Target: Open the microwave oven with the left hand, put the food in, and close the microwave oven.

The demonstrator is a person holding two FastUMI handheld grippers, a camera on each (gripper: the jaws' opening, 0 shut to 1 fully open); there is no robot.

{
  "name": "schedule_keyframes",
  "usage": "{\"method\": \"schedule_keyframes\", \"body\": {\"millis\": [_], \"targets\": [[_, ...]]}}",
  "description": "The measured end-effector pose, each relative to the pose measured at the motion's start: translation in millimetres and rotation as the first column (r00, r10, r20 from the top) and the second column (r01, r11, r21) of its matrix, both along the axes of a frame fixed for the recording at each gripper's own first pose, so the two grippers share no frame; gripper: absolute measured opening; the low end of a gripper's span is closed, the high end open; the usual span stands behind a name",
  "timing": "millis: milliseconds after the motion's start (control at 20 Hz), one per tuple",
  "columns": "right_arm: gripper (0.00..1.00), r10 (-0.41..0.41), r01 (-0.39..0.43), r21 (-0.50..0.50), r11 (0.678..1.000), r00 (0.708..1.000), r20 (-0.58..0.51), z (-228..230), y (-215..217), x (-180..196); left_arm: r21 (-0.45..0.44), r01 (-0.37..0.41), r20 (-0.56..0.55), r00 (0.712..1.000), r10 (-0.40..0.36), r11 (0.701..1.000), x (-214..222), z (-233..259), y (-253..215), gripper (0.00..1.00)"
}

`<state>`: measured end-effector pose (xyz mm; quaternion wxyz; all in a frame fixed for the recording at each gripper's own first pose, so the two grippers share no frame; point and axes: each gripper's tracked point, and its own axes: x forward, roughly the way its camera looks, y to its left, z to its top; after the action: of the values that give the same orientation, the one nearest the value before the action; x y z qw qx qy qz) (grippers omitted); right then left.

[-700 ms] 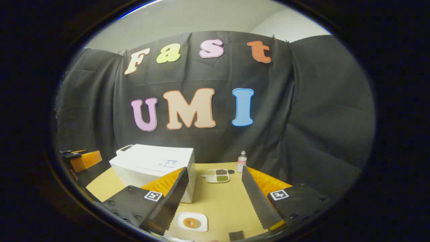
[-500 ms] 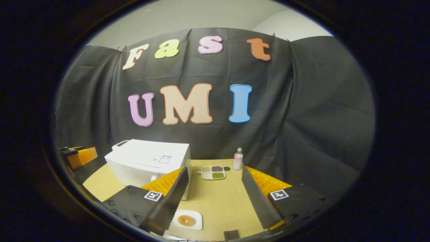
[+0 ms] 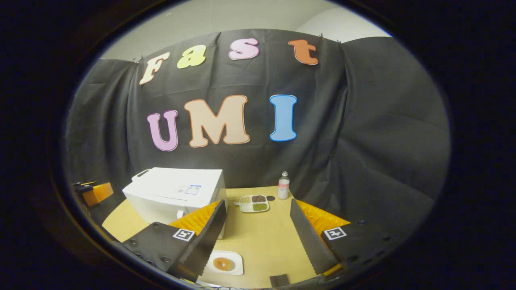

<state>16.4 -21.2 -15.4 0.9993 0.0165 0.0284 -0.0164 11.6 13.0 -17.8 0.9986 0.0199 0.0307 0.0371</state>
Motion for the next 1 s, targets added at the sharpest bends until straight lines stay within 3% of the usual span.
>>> {"method": "schedule_keyframes", "body": {"millis": [300,500,1000], "targets": [[0.97,-0.005,0.005,0.002,1.0,1.0,-0.001,-3,-1,1,0.03,0.059,-0.031,0.998,-0.058,0.998,9,-19,-15,0.99],[1.0,-0.018,0.018,-0.007,1.0,1.0,-0.014,-8,-3,1,0.042,0.117,-0.091,0.989,-0.113,0.992,22,-58,-33,0.99],[0.97,-0.073,0.073,0.02,0.997,0.997,-0.018,-10,-8,-10,0.091,0.267,-0.259,0.937,-0.236,0.959,70,-165,-72,0.99]]}}
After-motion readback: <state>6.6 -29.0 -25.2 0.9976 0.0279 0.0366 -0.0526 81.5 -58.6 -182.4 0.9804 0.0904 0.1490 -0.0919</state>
